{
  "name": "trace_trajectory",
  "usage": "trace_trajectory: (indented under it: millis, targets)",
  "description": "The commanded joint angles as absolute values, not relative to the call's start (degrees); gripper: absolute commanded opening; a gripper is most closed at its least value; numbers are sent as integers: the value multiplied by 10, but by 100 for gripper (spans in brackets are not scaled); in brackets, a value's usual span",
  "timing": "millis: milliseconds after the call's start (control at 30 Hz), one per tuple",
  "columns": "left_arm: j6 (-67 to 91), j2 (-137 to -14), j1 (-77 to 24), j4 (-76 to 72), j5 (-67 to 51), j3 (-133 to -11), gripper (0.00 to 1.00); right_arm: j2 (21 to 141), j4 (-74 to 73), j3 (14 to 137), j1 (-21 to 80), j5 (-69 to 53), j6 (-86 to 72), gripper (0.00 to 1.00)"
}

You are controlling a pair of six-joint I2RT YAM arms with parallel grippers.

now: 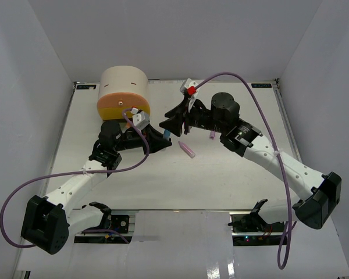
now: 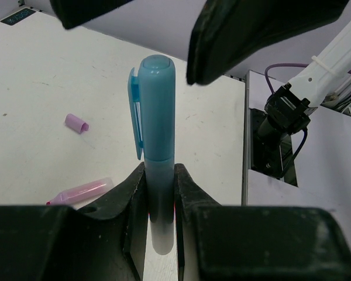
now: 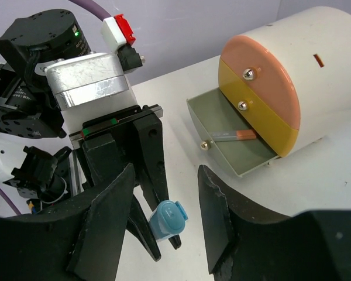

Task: Sort the stationery into containers
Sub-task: Close the pen cap on the pen.

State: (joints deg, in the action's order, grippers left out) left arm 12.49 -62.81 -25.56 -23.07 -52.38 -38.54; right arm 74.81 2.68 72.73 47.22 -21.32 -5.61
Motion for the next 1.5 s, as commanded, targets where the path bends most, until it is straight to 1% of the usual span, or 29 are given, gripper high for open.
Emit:
trace_trajectory:
  millis: [0,200,867,967,1067,1100,1233,1267,1300,1467]
  targets:
    - [116,-613,-253,-234,-543,-406,0,756,33,753,466,-254,-67,54]
    - [117,-611,-253,-237,-545,-404,0,766,33,747,465,-269,-69,53]
    - [139,-610,-253,-291,-570,-386,0,780,70,716,464,-301,-80,44]
    - [140,-612,-253,-294,-570,-385,0,780,75,714,465,-303,-82,41]
    - [144,-612,-253,-301,-572,-383,0,780,77,711,464,-308,-83,34]
    - [146,-612,-253,-304,-572,-382,0,780,79,710,465,-309,-84,29]
    - [156,-615,-253,-319,-578,-380,0,780,84,702,465,-316,-87,16]
    - [157,-616,-253,-326,-583,-380,0,781,84,700,464,-316,-87,11]
    - [160,-618,-253,-330,-584,-380,0,782,85,699,465,-318,-87,8]
    - [192,-625,-253,-373,-587,-386,0,778,80,681,465,-323,-84,8]
